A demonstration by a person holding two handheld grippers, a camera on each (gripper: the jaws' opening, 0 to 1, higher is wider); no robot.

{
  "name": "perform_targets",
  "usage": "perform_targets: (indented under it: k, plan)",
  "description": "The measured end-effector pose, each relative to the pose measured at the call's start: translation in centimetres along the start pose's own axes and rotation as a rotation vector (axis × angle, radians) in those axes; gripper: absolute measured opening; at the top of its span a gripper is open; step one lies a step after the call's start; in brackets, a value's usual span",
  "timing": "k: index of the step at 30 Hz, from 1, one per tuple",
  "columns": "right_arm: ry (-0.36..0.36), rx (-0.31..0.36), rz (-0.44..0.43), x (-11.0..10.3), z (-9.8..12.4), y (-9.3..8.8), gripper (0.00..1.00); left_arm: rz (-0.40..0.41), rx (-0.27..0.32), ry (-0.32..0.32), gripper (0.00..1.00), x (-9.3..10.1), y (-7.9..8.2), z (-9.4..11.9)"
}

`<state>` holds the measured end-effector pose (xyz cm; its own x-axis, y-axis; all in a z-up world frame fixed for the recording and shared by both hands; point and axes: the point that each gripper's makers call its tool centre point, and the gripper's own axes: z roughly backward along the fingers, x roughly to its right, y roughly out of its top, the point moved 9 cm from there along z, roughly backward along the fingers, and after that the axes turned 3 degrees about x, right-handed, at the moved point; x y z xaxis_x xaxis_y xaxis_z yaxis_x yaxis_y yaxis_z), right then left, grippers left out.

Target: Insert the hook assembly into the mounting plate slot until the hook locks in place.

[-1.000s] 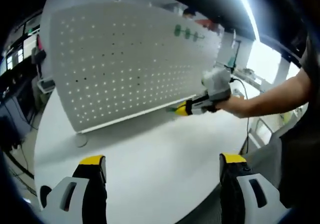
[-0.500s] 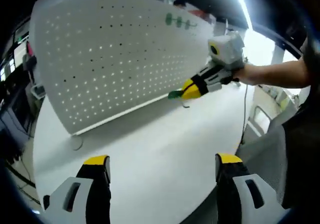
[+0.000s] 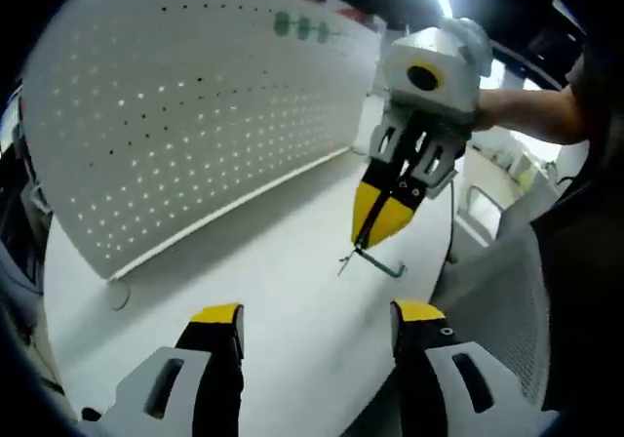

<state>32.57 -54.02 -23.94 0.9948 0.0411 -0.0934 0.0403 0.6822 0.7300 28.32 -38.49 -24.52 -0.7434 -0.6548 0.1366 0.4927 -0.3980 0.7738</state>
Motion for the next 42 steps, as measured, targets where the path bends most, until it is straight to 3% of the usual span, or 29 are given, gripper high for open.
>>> perform_targets:
  k: [13, 21, 25, 28, 42]
  plan:
    - [0.185, -0.11, 0.1, -2.5, -1.3, 1.1, 0.0, -0.1, -0.084, -0.168, 0.34, 2.7, -0.4, -0.8]
    - [0.234, -0.155, 0.146, -3.3, -1.9, 1.3, 0.0, -0.151, -0.134, -0.246, 0.14, 4.0, -0.5, -1.3]
    - [0.258, -0.169, 0.156, -3.5, -2.0, 1.3, 0.0, -0.166, -0.175, -0.292, 0.14, 4.6, -0.9, -1.3]
    - [0.272, -0.174, 0.158, -3.7, -2.0, 1.3, 0.0, -0.18, -0.193, -0.309, 0.06, 4.9, -1.2, -1.4]
    - [0.306, -0.179, 0.121, -3.8, -2.1, 1.2, 0.0, -0.23, -0.226, -0.326, 0.03, 4.9, -1.0, -1.4]
